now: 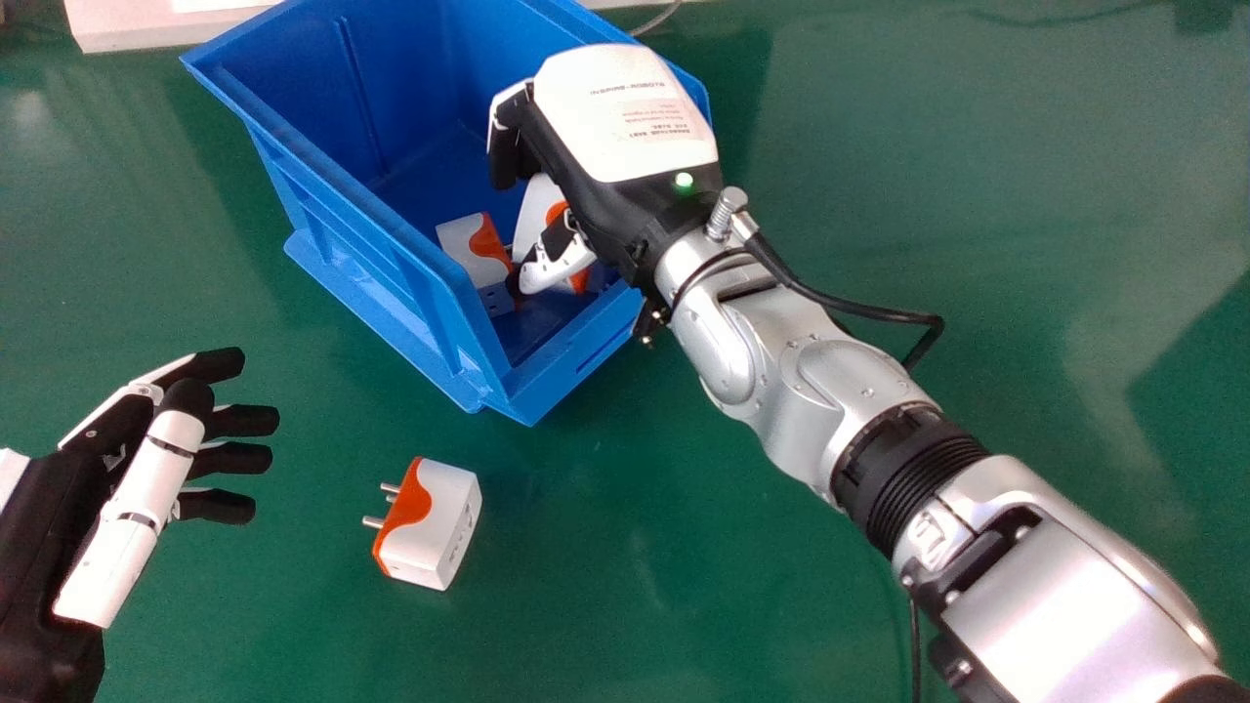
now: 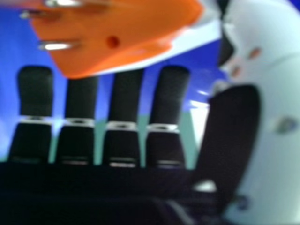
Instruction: Pick all objects and put in blue box
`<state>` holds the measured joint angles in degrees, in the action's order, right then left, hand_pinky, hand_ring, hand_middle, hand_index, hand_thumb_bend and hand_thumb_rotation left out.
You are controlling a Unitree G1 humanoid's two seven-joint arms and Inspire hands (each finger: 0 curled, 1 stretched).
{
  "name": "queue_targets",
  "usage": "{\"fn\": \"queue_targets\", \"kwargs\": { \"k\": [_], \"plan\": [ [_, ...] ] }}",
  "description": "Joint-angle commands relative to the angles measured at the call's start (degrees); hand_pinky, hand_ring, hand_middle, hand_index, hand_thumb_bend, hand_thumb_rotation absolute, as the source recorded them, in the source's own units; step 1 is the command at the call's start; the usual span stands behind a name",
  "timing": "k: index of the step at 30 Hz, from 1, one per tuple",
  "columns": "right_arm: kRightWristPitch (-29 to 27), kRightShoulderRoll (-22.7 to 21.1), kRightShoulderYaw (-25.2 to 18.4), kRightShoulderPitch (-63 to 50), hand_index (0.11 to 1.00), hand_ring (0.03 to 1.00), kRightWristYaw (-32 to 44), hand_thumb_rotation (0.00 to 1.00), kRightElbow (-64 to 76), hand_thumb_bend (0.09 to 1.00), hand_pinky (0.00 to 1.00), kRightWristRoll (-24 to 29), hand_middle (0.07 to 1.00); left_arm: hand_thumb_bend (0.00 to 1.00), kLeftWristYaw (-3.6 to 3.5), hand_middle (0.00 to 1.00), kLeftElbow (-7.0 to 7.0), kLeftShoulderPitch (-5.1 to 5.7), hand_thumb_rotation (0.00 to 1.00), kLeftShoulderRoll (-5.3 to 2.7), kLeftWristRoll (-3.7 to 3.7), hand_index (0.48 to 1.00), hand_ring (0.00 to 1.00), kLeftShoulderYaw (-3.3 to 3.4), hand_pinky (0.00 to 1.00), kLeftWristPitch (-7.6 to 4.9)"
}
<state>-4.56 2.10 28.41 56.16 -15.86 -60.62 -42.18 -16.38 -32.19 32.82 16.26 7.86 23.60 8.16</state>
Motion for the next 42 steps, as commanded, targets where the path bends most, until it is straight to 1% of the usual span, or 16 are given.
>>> {"fn": "queue_targets", "kwargs": {
  "k": [1, 3, 5, 6, 8, 11, 14, 15, 17, 23, 28, 33, 34, 36, 38, 42],
  "plan": [
    [0.3, 0.1, -1.2, 1.8, 0.564, 0.545, 0.8, 0.0, 2.2, 0.529, 0.41, 1.7, 0.642, 0.44, -0.15, 0.72, -1.26, 0.16, 0.88, 0.03, 0.6, 0.811, 0.69, 0.62, 0.59, -0.83],
    [0.9, -0.5, 0.1, 1.9, 0.687, 0.684, 0.2, 0.01, 2.2, 0.57, 0.53, 0.7, 0.757, 0.44, -0.14, 0.72, -1.06, -0.01, 0.88, 0.15, 0.63, 0.81, 0.69, 0.63, 0.59, -0.83],
    [1.2, -1.0, 1.2, 2.1, 0.687, 0.684, -0.5, 0.01, 2.0, 0.57, 0.53, -0.3, 0.757, 0.44, -0.04, 0.72, -0.9, -0.3, 0.88, 0.21, 0.47, 0.81, 0.69, 0.5, 0.59, -0.77],
    [1.3, -1.2, 1.6, 2.1, 0.738, 0.74, -1.1, 0.04, 2.0, 0.579, 0.58, -0.7, 0.804, 0.44, 0.01, 0.72, -0.84, -0.42, 0.87, 0.21, 0.33, 0.809, 0.69, 0.43, 0.59, -0.79],
    [1.4, -1.4, 2.3, 2.0, 0.738, 0.74, -1.9, 0.04, 2.1, 0.579, 0.58, -1.3, 0.804, 0.44, 0.1, 0.72, -0.74, -0.66, 0.87, 0.24, 0.06, 0.809, 0.69, 0.31, 0.59, -0.83],
    [1.6, -1.6, 2.8, 1.7, 0.866, 0.867, -2.2, 0.17, 2.2, 0.577, 0.7, -1.6, 0.9, 0.43, 0.17, 0.72, -0.17, -1.25, 0.87, 0.4, -0.23, 0.807, 0.69, 0.19, 0.58, -0.94],
    [1.8, -1.8, 2.9, 1.6, 0.945, 0.946, -1.3, 0.27, 2.3, 0.571, 0.77, -1.1, 0.959, 0.43, 0.27, 0.72, 0.65, -2.0, 0.87, 0.61, -0.68, 0.806, 0.69, 0.07, 0.58, -1.28],
    [2.0, -1.8, 2.9, 1.5, 0.956, 0.957, -1.1, 0.29, 2.5, 0.569, 0.78, -1.1, 0.968, 0.43, 0.3, 0.72, 1.01, -2.26, 0.87, 0.66, -0.85, 0.806, 0.69, 0.05, 0.58, -1.41],
    [2.2, -1.8, 2.9, 1.5, 0.965, 0.966, -1.0, 0.3, 2.4, 0.567, 0.79, -0.9, 0.974, 0.43, 0.29, 0.72, 1.63, -2.92, 0.87, 0.79, -1.11, 0.805, 0.69, -0.01, 0.58, -1.42],
    [2.3, -2.2, 2.3, 0.9, 0.995, 0.995, -2.1, 0.35, 3.4, 0.564, 0.83, -0.4, 0.996, 0.43, 0.31, 0.72, 2.62, -4.45, 0.86, 1.18, -1.95, 0.805, 0.68, -0.26, 0.58, -1.23],
    [3.1, -2.8, 1.7, -0.9, 0.999, 0.999, -3.9, 0.35, 7.0, 0.562, 0.83, -0.4, 0.999, 0.42, 0.38, 0.72, 3.49, -5.52, 0.86, 1.44, -2.32, 0.804, 0.68, -0.37, 0.58, -1.17],
    [3.6, -5.4, 1.2, -5.4, 1.0, 1.0, -4.8, 0.29, 16.3, 0.528, 0.82, -1.1, 1.0, 0.42, 0.41, 0.71, 4.48, -6.46, 0.85, 1.44, -2.92, 0.803, 0.68, -0.55, 0.57, -1.65],
    [3.6, -6.0, 1.0, -6.5, 1.0, 0.999, -5.0, 0.26, 18.5, 0.515, 0.82, -1.3, 1.0, 0.41, 0.43, 0.71, 4.63, -6.66, 0.85, 1.45, -2.96, 0.803, 0.67, -0.57, 0.57, -1.62],
    [3.4, -7.6, 0.7, -9.1, 1.0, 0.999, -5.6, 0.25, 23.9, 0.511, 0.82, -1.9, 1.0, 0.41, 0.45, 0.71, 4.73, -6.9, 0.85, 1.41, -3.01, 0.802, 0.67, -0.6, 0.57, -1.57],
    [3.5, -8.9, 0.4, -11.3, 0.998, 0.998, -6.2, 0.21, 28.6, 0.497, 0.82, -2.6, 1.0, 0.41, 0.47, 0.71, 4.87, -7.16, 0.85, 1.42, -3.1, 0.802, 0.67, -0.62, 0.57, -1.53],
    [2.4, -12.1, -0.5, -17.1, 0.991, 0.995, -9.6, 0.16, 39.8, 0.483, 0.82, -5.2, 1.0, 0.41, 0.5, 0.71, 5.47, -7.75, 0.85, 1.48, -3.02, 0.801, 0.67, -0.57, 0.57, -1.25]
  ]
}}
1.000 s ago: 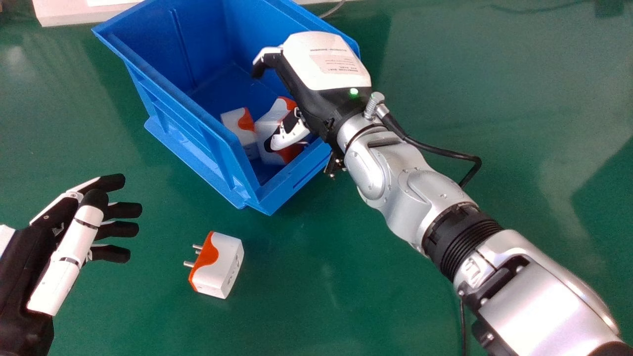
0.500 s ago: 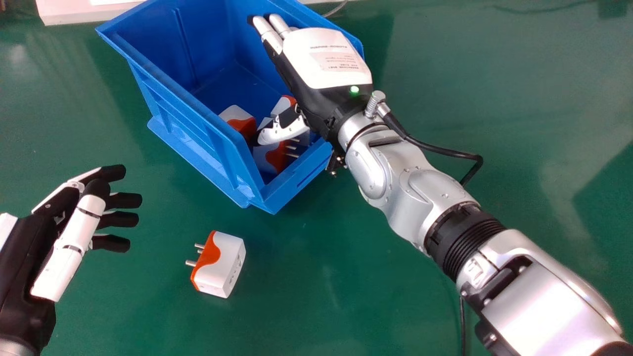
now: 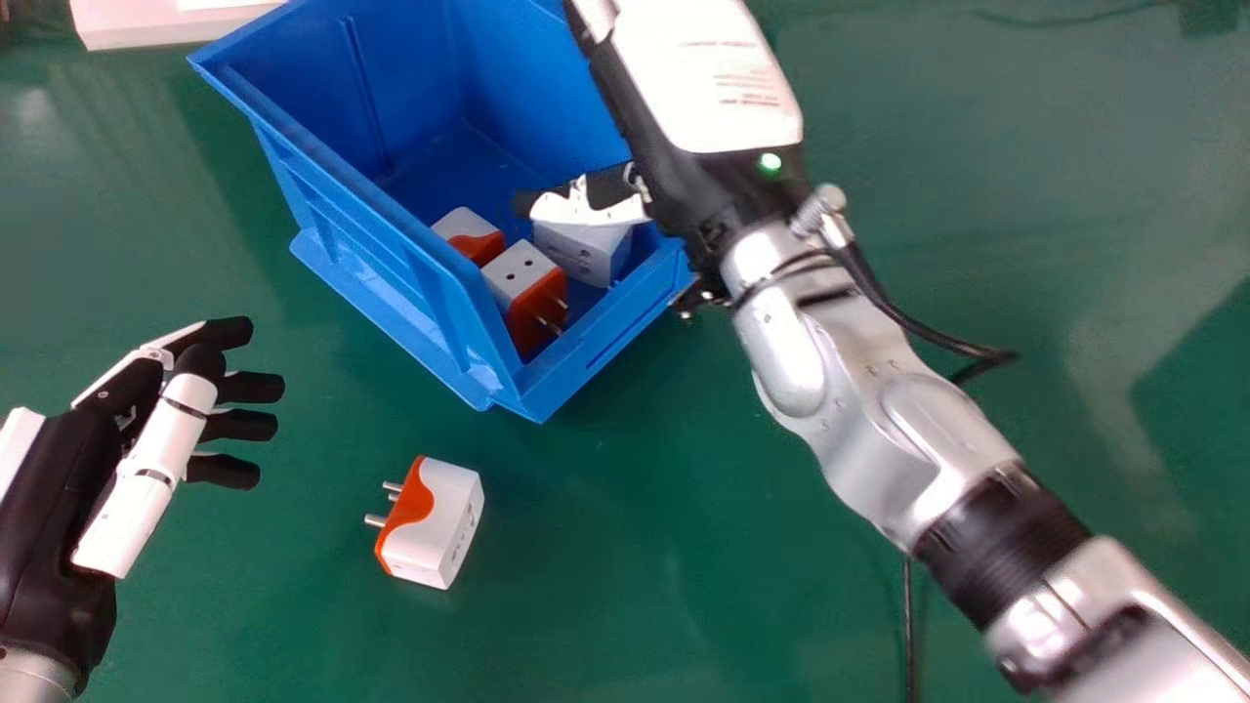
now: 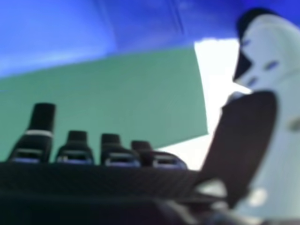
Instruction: Pick all objects and put in blue box
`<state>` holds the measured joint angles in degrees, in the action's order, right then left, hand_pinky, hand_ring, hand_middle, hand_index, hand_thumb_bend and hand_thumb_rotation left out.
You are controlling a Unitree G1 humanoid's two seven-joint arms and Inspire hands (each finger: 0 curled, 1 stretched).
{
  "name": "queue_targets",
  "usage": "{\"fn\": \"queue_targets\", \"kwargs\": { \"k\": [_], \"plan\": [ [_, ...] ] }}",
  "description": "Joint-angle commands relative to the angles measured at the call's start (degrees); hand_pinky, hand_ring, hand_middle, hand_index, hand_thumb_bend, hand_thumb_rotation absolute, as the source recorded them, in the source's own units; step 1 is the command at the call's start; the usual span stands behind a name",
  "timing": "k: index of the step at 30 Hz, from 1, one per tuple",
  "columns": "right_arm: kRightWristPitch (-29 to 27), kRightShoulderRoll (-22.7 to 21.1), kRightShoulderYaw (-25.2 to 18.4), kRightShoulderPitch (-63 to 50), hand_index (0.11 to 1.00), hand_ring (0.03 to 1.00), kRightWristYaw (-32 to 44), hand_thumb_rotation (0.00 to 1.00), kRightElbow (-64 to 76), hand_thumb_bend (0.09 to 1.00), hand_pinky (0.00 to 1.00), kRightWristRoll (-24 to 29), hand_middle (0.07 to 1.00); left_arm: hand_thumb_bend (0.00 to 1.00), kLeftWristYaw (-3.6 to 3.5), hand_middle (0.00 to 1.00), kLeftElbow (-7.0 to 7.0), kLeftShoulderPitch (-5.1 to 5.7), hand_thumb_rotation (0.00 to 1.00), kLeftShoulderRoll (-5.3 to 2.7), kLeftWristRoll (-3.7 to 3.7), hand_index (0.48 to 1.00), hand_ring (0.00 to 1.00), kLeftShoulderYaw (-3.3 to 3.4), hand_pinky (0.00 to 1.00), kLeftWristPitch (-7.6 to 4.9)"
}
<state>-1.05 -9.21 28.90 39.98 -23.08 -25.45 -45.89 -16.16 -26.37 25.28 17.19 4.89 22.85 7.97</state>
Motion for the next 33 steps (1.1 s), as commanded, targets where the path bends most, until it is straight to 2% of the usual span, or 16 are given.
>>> {"fn": "queue_targets", "kwargs": {
  "k": [1, 6, 10, 13, 18, 24, 33],
  "plan": [
    [-1.3, -1.5, -1.1, -2.1, 0.978, 0.989, -3.1, 0.13, 6.9, 0.487, 0.83, -2.2, 1.0, 0.4, 0.3, 0.71, -0.42, -0.23, 0.85, 0.53, -0.02, 0.801, 0.67, 0.18, 0.57, -0.94],
    [-3.3, -5.9, -2.3, -8.4, 0.948, 0.977, -3.5, 0.08, 19.9, 0.494, 0.83, -5.7, 0.997, 0.4, 0.21, 0.71, -0.19, -0.77, 0.84, 0.51, 0.57, 0.798, 0.67, 0.35, 0.57, -0.13],
    [-3.6, -8.6, -3.7, -13.7, 0.942, 0.978, 0.9, 0.08, 29.1, 0.485, 0.83, -6.4, 0.996, 0.4, -0.01, 0.71, 0.42, -1.26, 0.84, 0.63, 1.0, 0.798, 0.67, 0.5, 0.57, 0.12],
    [-3.0, -9.0, -5.0, -17.5, 0.945, 0.988, 3.8, 0.09, 34.9, 0.484, 0.84, -6.5, 0.996, 0.39, -0.14, 0.71, 0.99, -1.54, 0.84, 0.77, 1.3, 0.799, 0.67, 0.63, 0.58, 0.02],
    [-3.2, -8.5, -5.8, -24.9, 0.936, 0.994, 5.3, 0.09, 41.2, 0.473, 0.84, -7.3, 0.996, 0.38, 0.05, 0.71, 1.09, -2.2, 0.84, 0.89, 1.24, 0.799, 0.67, 0.4, 0.58, 0.43],
    [-7.1, -10.2, -5.2, -33.2, 0.936, 0.997, 4.4, 0.13, 42.8, 0.453, 0.85, -8.8, 0.997, 0.38, 0.25, 0.71, 0.4, -2.48, 0.84, 0.81, 1.05, 0.8, 0.67, 0.07, 0.58, 1.22],
    [-11.8, -13.8, -4.8, -44.9, 0.955, 1.0, 6.2, 0.23, 43.9, 0.416, 0.88, -9.4, 1.0, 0.38, 0.06, 0.71, 0.77, -2.99, 0.83, 0.93, 1.21, 0.799, 0.68, 0.08, 0.58, 1.12]
  ]
}}
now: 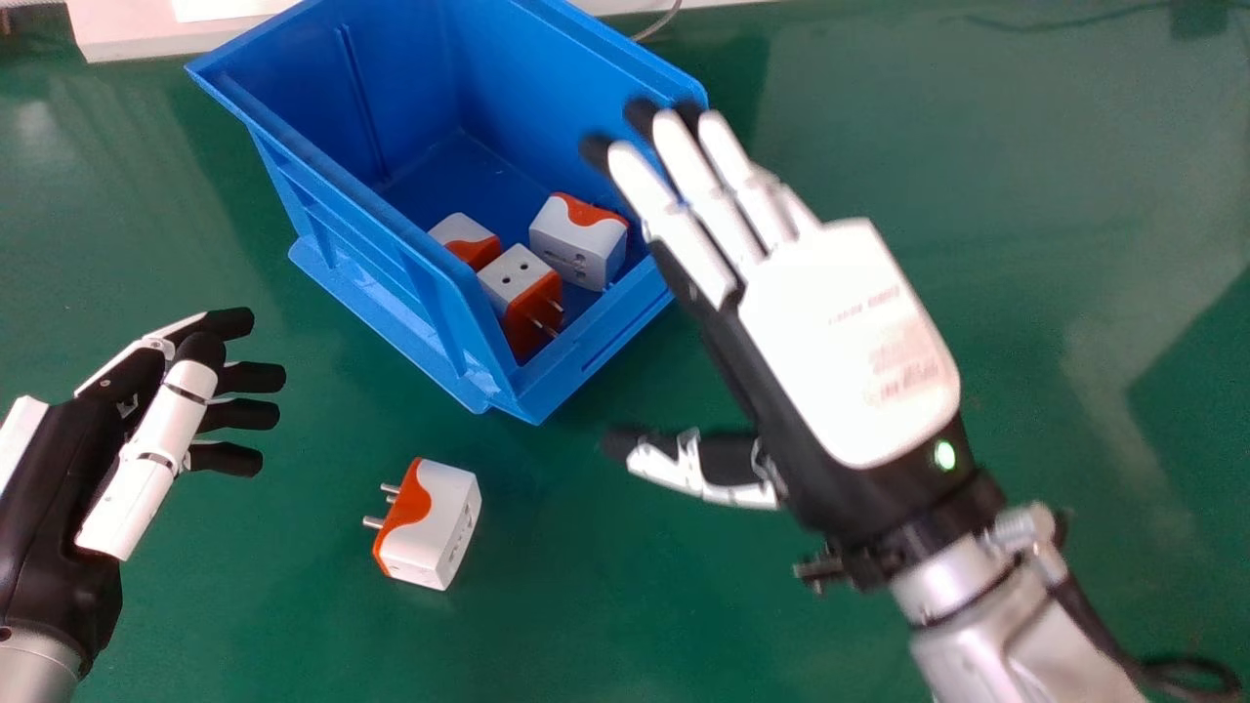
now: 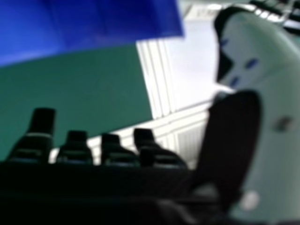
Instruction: Pick all objects and put in blue box
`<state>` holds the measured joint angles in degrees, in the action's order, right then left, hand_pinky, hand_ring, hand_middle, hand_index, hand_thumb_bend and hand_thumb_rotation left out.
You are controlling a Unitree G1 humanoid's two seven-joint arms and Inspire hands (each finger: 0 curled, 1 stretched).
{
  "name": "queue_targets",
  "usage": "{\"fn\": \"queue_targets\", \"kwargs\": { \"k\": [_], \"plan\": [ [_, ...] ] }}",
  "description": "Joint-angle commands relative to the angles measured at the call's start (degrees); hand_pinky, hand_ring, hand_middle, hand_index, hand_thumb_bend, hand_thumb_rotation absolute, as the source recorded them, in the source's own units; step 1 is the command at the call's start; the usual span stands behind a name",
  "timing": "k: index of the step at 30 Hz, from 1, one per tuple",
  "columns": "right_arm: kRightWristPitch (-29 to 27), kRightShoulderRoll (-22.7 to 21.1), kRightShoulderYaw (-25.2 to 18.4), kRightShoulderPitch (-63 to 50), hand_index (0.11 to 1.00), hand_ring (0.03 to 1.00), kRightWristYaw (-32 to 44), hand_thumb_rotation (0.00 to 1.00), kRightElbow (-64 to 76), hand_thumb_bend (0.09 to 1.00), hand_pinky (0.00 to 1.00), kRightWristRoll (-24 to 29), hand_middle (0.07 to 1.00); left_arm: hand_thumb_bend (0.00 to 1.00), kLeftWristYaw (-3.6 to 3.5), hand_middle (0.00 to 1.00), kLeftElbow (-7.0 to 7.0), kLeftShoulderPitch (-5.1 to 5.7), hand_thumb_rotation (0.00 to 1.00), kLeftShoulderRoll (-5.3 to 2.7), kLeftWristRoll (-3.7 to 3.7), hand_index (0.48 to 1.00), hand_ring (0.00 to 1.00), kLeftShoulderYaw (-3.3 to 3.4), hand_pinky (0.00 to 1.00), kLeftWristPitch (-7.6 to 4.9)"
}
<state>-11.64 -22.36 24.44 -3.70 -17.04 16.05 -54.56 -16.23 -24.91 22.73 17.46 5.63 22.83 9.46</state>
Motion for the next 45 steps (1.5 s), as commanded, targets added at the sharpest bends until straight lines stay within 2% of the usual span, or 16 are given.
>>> {"fn": "queue_targets", "kwargs": {
  "k": [1, 5, 11, 21, 25, 28, 36, 45],
  "plan": [
    [-1.7, -1.3, -0.3, -2.6, 0.955, 1.0, 0.4, 0.23, 2.9, 0.416, 0.88, -1.0, 1.0, 0.38, 0.08, 0.71, -0.61, -0.56, 0.83, 0.72, 0.51, 0.799, 0.68, 0.11, 0.58, -0.35],
    [-3.1, -2.8, 0.0, -6.8, 0.957, 1.0, 1.7, 0.27, 4.6, 0.392, 0.89, -1.9, 1.0, 0.38, -0.17, 0.71, -0.14, -0.81, 0.83, 0.86, 0.59, 0.799, 0.68, 0.29, 0.58, -0.64],
    [-4.7, -2.3, 0.8, -9.7, 0.951, 0.999, 2.1, 0.33, 5.9, 0.333, 0.9, -3.5, 0.997, 0.38, -0.43, 0.71, -0.15, -0.86, 0.84, 0.99, 0.9, 0.801, 0.68, 0.57, 0.58, -0.61],
    [-12.3, -1.6, 3.7, -9.1, 0.908, 0.955, -0.8, 0.32, 1.3, 0.367, 0.86, -3.0, 0.96, 0.38, -0.47, 0.71, -0.59, -0.17, 0.84, 1.49, 1.41, 0.802, 0.68, 0.98, 0.59, -0.85],
    [-13.4, -0.7, 4.2, -7.3, 0.874, 0.915, 1.8, 0.29, -0.1, 0.365, 0.81, -1.7, 0.926, 0.38, -0.42, 0.71, -0.33, -0.06, 0.84, 1.66, 1.46, 0.803, 0.68, 1.02, 0.59, -1.06],
    [-14.0, 0.0, 4.5, -4.9, 0.858, 0.897, 3.5, 0.22, -1.6, 0.382, 0.78, -0.7, 0.91, 0.39, -0.39, 0.71, -0.51, 0.07, 0.84, 1.68, 1.53, 0.803, 0.68, 1.12, 0.59, -0.95],
    [-16.2, 1.7, 6.1, 0.4, 0.843, 0.876, 5.8, 0.08, -5.7, 0.395, 0.75, 1.1, 0.895, 0.39, -0.37, 0.71, -1.02, 0.55, 0.84, 1.64, 1.86, 0.805, 0.68, 1.4, 0.59, -0.61],
    [-16.6, 3.5, 7.5, 6.8, 0.831, 0.866, 9.8, 0.01, -9.5, 0.301, 0.74, 1.4, 0.885, 0.4, 0.0, 0.72, -1.46, 0.6, 0.84, 1.63, 1.59, 0.807, 0.69, 1.23, 0.59, -0.18]
  ]
}}
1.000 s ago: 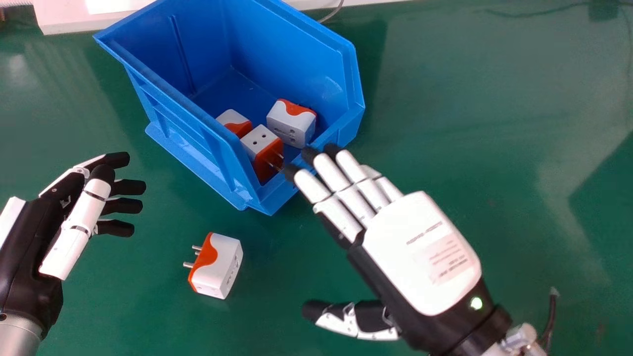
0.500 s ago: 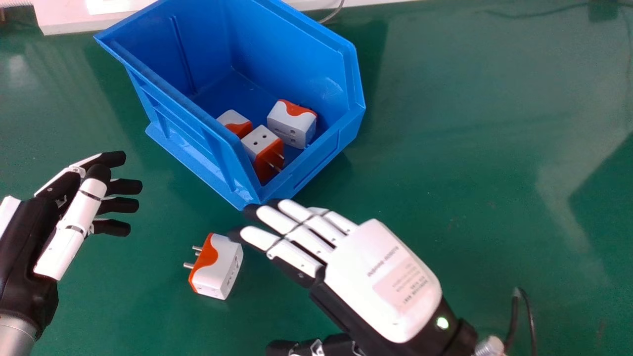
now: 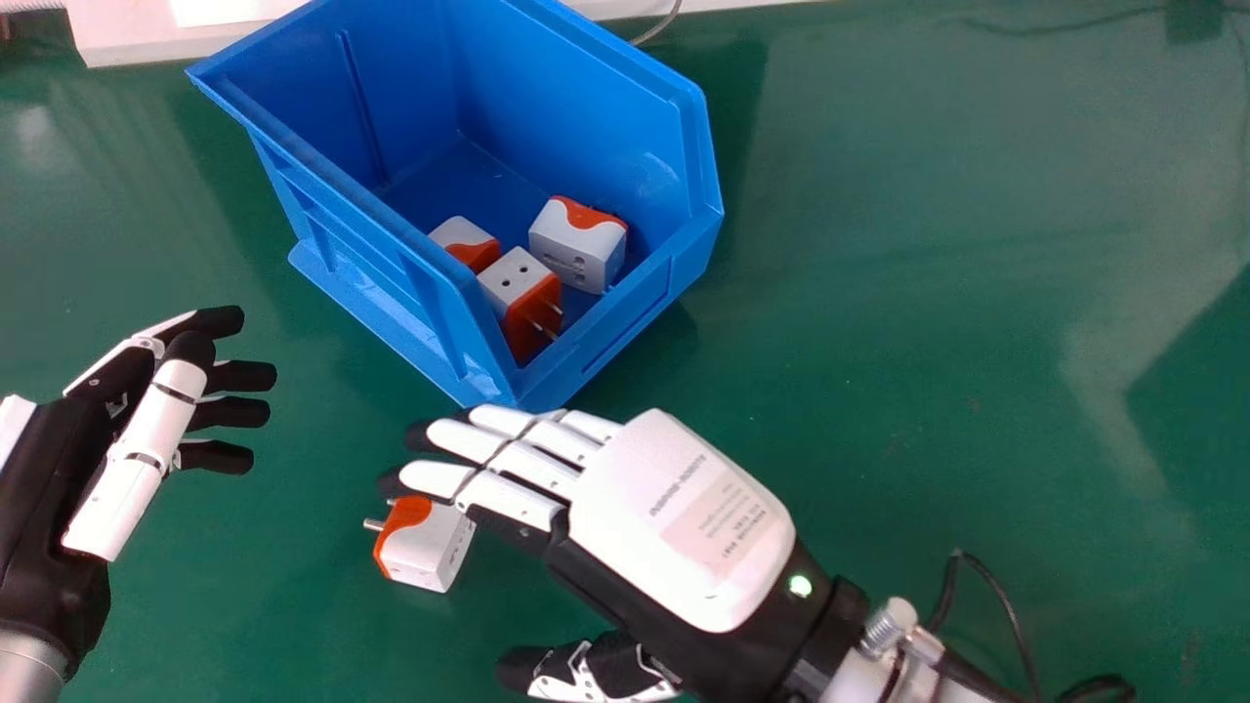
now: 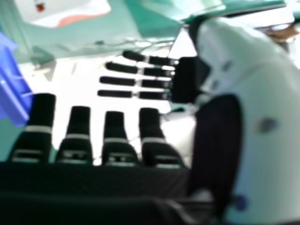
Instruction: Pick all objects and put in blue box
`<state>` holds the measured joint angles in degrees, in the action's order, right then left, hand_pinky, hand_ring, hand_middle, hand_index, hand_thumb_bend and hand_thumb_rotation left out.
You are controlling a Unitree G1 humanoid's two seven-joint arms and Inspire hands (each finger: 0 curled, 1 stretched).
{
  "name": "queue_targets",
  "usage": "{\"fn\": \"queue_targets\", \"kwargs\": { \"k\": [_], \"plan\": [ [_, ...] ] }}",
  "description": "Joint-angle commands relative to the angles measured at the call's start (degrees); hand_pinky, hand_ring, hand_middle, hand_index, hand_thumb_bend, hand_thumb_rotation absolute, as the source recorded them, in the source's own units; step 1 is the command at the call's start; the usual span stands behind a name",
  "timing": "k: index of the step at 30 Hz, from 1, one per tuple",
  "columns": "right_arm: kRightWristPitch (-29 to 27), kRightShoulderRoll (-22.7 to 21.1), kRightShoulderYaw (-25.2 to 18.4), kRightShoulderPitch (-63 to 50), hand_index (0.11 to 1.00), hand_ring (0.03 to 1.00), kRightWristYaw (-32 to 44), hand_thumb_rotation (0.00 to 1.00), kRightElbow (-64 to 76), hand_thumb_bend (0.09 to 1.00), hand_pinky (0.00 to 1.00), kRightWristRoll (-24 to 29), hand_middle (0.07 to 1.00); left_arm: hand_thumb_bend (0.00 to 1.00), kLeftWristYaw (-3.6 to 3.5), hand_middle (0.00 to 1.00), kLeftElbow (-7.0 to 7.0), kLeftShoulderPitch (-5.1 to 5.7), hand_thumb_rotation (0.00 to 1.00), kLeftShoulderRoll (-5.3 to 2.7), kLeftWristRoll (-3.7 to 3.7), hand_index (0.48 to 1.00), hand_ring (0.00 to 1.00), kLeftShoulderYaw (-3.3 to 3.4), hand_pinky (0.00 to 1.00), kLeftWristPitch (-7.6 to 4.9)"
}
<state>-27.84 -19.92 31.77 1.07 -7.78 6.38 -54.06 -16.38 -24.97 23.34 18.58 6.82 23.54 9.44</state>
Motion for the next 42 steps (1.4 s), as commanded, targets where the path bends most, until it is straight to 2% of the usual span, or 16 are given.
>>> {"fn": "queue_targets", "kwargs": {
  "k": [1, 3, 6, 9, 15, 22, 27, 33, 38, 42],
  "plan": [
    [-0.3, 1.2, 0.3, 3.1, 0.83, 0.866, 1.2, 0.01, -0.2, 0.282, 0.74, 0.8, 0.885, 0.4, 0.19, 0.72, -1.4, -0.01, 0.84, 0.51, 0.35, 0.807, 0.69, 0.51, 0.59, -0.17],
    [0.2, 1.7, 0.6, 5.3, 0.831, 0.871, 2.9, 0.0, -0.9, 0.216, 0.75, 0.4, 0.886, 0.4, 0.22, 0.72, -1.44, 0.01, 0.84, 0.51, 0.31, 0.808, 0.69, 0.48, 0.59, -0.19],
    [1.2, 3.2, 1.4, 8.2, 0.833, 0.877, 4.7, 0.0, -1.9, 0.177, 0.76, -0.3, 0.888, 0.4, 0.24, 0.72, -1.5, 0.09, 0.85, 0.47, 0.22, 0.808, 0.69, 0.4, 0.59, -0.34],
    [2.2, 4.5, 2.6, 10.7, 0.82, 0.868, 6.8, 0.0, -3.3, 0.188, 0.75, -0.6, 0.878, 0.4, 0.27, 0.72, -1.1, -0.13, 0.85, 0.53, 0.04, 0.808, 0.69, 0.27, 0.6, -0.61],
    [3.2, 5.0, 3.7, 16.6, 0.821, 0.869, 14.2, 0.0, -5.2, 0.221, 0.75, 0.9, 0.881, 0.41, 0.54, 0.72, -1.42, -0.16, 0.85, 0.38, -0.27, 0.809, 0.69, -0.01, 0.6, -0.55],
    [4.6, 5.8, 4.8, 23.3, 0.822, 0.866, 22.0, 0.0, -7.5, 0.262, 0.74, 1.1, 0.885, 0.41, 1.17, 0.72, -1.56, -0.34, 0.85, -0.03, -0.65, 0.811, 0.69, -0.67, 0.6, -0.58],
    [5.9, 7.0, 6.7, 26.7, 0.82, 0.872, 25.9, 0.0, -10.1, 0.314, 0.73, -0.2, 0.887, 0.41, 1.58, 0.73, -1.37, -0.54, 0.85, -0.16, -0.36, 0.817, 0.7, -0.98, 0.6, -0.56],
    [8.3, 8.0, 8.8, 29.9, 0.827, 0.877, 29.0, 0.0, -12.6, 0.393, 0.73, -1.8, 0.901, 0.4, 2.13, 0.73, -1.39, -0.87, 0.86, -0.13, -0.54, 0.82, 0.7, -1.59, 0.61, -0.46],
    [10.0, 9.3, 10.0, 32.2, 0.829, 0.88, 31.6, 0.02, -13.4, 0.454, 0.75, -2.6, 0.909, 0.4, 2.17, 0.73, -0.98, -1.12, 0.86, 0.06, -0.44, 0.821, 0.71, -1.81, 0.61, -0.66],
    [9.9, 9.4, 11.1, 33.8, 0.824, 0.876, 31.4, 0.09, -15.1, 0.57, 0.75, -3.7, 0.907, 0.4, 2.34, 0.73, -0.92, -1.35, 0.86, 0.0, -0.76, 0.822, 0.71, -2.15, 0.61, -0.67]
  ]
}}
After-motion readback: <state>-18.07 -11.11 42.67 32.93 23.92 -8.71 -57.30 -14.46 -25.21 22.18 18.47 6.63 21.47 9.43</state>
